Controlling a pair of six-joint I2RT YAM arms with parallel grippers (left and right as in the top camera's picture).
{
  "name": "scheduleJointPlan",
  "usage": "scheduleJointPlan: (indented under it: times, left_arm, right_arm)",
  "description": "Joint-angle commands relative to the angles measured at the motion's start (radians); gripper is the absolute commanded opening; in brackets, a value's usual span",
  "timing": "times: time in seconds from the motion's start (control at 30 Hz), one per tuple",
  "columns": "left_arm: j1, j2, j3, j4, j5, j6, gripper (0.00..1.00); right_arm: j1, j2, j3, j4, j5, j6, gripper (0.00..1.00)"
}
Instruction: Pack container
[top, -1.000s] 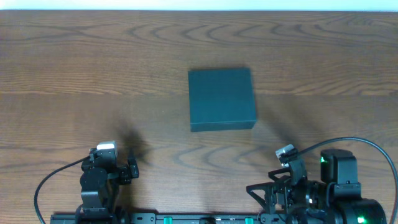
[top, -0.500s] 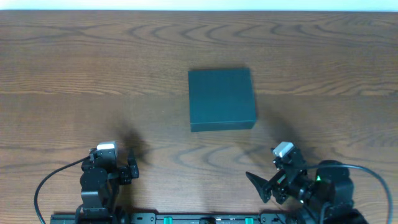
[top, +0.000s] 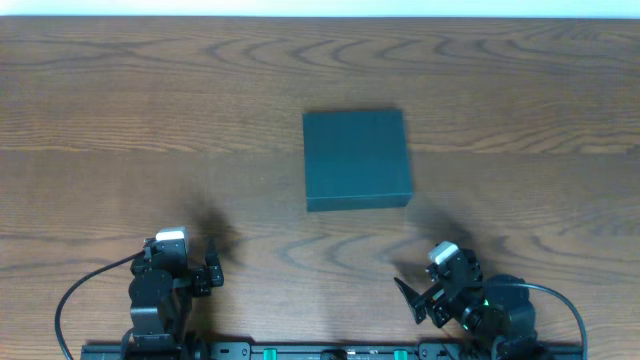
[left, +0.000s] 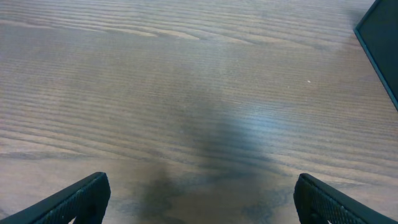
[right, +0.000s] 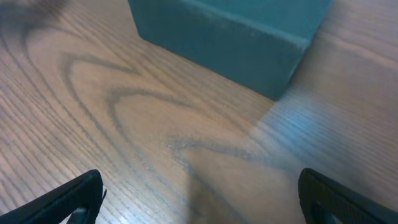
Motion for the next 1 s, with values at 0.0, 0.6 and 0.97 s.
scheduleJointPlan:
  times: [0.0,0.6,0.97]
  left_arm:
    - [0.002,-0.008,-0.007,-0.003,-0.024,0.006,0.95]
    - [0.002,-0.008,-0.007,-0.003,-0.024,0.006,0.95]
    - [0.002,-0.008,-0.007,-0.004,-0.024,0.006,0.95]
  right_arm:
    - [0.018,-0.012,-0.003,0.002,0.018,-0.018,0.99]
    - [0.029,-0.011,-0.003,0.001,0.018,-0.018,0.99]
    - [0.029,-0.011,-0.003,0.001,0.018,-0.018,0.99]
